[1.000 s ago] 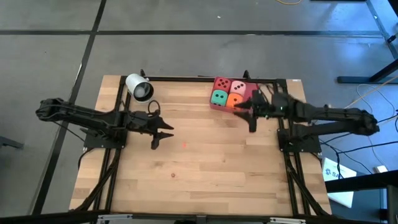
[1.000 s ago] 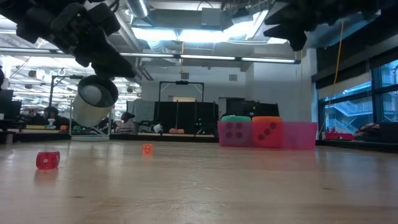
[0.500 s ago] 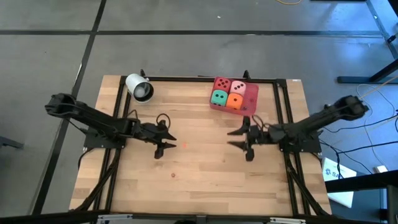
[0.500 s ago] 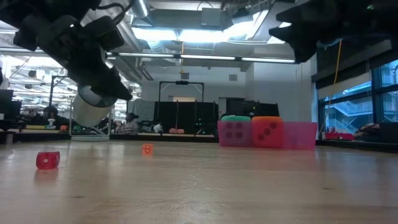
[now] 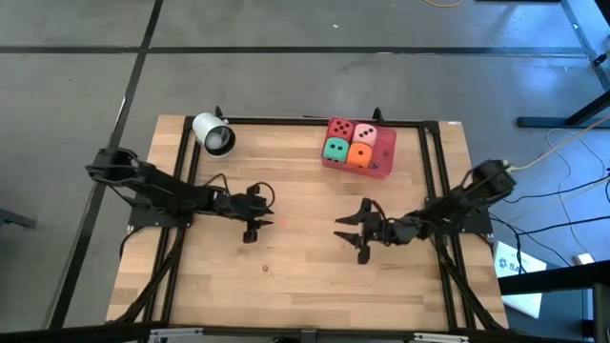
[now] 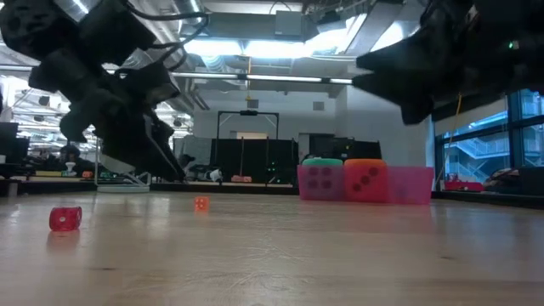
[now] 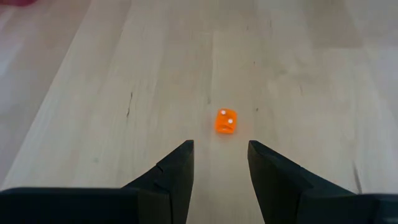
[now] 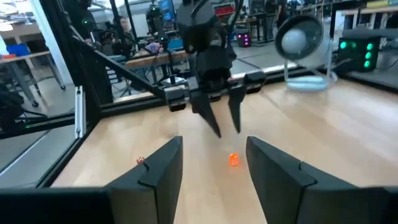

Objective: Pick & Place Dice
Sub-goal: Put the small orange dice into the red bin

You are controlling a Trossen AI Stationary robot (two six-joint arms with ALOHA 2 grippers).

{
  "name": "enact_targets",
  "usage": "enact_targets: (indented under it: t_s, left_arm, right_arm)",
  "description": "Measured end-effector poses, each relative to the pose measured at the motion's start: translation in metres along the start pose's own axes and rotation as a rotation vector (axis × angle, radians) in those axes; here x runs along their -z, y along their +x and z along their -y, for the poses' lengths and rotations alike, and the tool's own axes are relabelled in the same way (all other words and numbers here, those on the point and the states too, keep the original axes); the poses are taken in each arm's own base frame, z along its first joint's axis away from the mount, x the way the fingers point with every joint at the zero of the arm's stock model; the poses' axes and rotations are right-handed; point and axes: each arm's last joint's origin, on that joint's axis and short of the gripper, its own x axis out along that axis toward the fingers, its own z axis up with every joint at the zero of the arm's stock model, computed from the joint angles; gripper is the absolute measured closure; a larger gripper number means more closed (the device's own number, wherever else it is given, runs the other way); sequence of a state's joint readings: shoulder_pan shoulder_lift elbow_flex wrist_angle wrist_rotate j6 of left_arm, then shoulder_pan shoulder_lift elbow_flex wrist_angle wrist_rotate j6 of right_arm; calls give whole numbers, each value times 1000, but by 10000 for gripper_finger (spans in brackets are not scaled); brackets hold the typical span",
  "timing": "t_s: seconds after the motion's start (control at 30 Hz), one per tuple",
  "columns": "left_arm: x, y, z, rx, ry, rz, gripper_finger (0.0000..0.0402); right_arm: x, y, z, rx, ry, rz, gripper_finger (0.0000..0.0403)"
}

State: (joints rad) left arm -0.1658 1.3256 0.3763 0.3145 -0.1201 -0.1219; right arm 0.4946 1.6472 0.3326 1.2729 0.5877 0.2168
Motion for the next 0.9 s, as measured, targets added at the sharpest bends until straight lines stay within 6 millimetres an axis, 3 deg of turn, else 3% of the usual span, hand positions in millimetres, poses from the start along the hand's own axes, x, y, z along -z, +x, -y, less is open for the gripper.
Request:
enact_targets:
  t_s: [0.23,0.43,0.9]
  left_arm:
    - [2,12,0,31,57,19,258]
    - [7,21,0,31,80,16,258]
    - [10,33,2,64,120,47,258]
  right_arm:
    - [22,29,-14,45,15,-23,225]
    - [28,53,-27,65,17,-2,225]
    - [27,57,-30,55,32,4,225]
